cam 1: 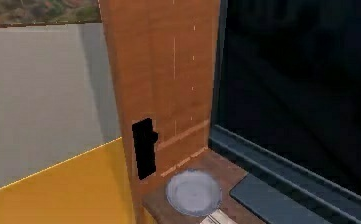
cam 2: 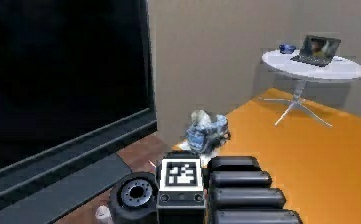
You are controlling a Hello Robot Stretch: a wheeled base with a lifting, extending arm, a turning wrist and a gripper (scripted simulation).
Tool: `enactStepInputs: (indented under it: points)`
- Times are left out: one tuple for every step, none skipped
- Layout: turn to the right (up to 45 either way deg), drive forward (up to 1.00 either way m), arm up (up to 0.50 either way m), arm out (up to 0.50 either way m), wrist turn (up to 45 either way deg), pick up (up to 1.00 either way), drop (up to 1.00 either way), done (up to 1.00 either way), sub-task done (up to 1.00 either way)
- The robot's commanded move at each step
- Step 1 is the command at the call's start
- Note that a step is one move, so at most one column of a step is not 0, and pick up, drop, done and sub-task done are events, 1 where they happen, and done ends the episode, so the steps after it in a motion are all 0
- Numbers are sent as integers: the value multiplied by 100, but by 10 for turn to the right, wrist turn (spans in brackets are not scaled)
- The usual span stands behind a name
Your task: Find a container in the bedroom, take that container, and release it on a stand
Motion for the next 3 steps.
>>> enactStepInputs:
  points:
    - [-300, 0, 0, 0, 0, 0, 0, 0, 0]
    - [0, 0, 0, 42, 0, 0, 0, 0, 0]
    - [0, 0, 0, 0, 450, 0, 0, 0, 0]
